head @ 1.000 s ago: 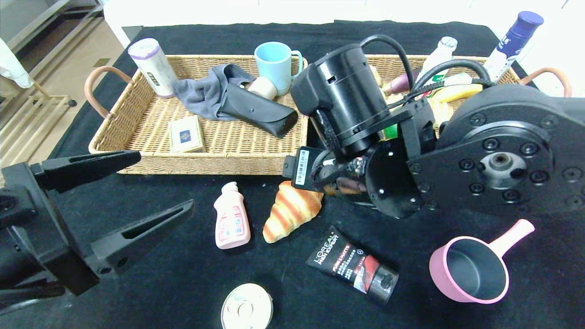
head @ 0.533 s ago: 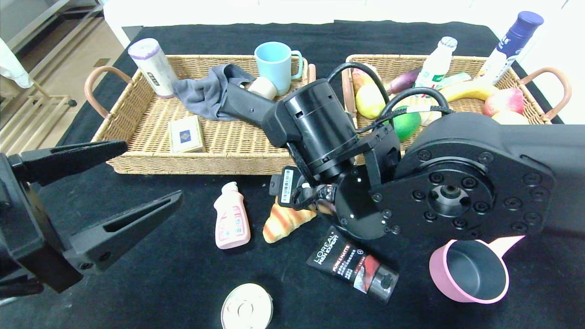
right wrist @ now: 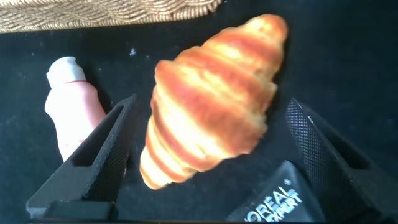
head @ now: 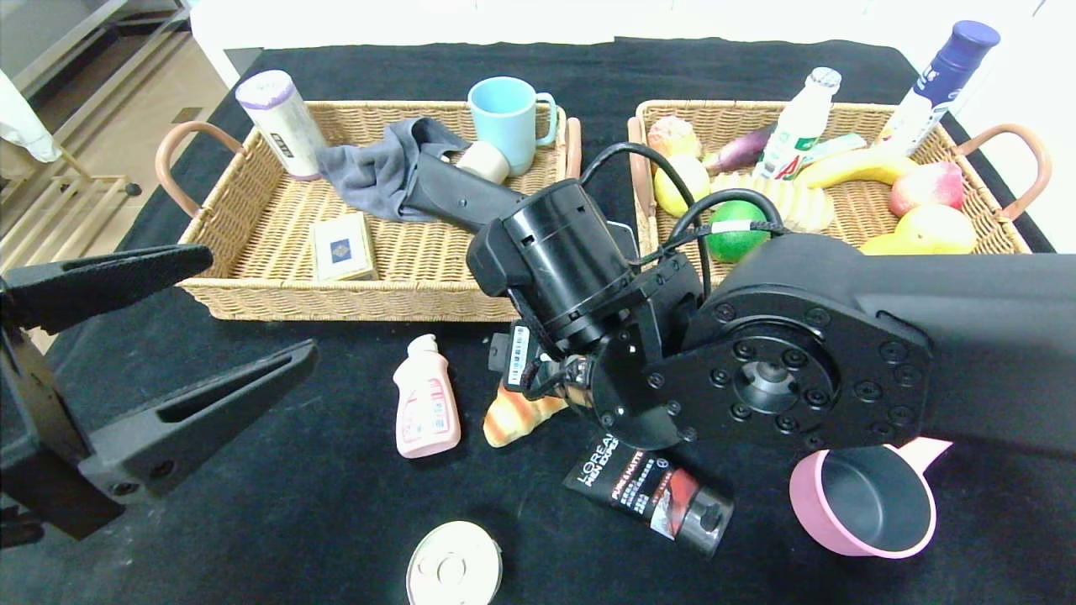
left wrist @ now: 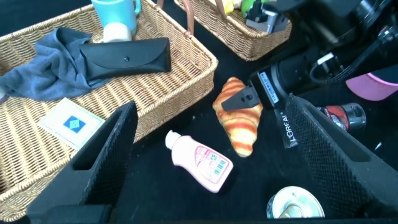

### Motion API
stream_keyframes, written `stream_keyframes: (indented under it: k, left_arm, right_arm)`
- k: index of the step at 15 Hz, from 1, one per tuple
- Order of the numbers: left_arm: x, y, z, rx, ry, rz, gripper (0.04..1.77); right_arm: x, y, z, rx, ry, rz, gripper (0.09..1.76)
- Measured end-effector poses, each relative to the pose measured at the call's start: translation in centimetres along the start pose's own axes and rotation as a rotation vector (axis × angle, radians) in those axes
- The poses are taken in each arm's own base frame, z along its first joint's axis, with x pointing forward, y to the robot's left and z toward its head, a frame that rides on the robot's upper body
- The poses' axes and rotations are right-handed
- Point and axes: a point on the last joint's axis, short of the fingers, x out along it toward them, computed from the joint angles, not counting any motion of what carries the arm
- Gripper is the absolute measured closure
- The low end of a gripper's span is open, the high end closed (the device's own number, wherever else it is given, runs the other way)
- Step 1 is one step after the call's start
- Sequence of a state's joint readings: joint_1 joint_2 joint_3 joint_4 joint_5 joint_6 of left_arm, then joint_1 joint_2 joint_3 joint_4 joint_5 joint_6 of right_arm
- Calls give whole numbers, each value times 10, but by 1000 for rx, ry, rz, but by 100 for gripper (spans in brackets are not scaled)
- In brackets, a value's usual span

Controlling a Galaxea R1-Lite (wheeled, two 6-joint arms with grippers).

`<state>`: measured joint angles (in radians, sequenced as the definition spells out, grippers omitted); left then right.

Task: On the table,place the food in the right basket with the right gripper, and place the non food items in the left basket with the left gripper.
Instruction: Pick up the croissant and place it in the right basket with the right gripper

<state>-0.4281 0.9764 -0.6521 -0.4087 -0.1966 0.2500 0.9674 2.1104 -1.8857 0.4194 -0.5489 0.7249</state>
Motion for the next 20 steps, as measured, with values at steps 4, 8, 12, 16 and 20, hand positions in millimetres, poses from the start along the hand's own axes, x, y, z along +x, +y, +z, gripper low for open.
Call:
stream_keyframes:
  k: [4,8,12,16,20]
  left_arm:
    - [-2,0,1,3,-8,-1,9]
    - [-3,-1,1,3,-7,-4,9]
    - [-3,-1,1,5,-9,-5,9]
    - [-3,-1,0,5,-9,-7,9]
    - [-3,-1,0,5,-5,-9,9]
  right_arm:
    - [7,3,-3,0,-1,-1,14]
    - [15,3,-9,-8,9,-14,14]
    - [19,5,-10,-7,8,-17,31]
    - [23,4,-12,-9,13,-25,81]
    - [25,3,-13,-11,16,-28,102]
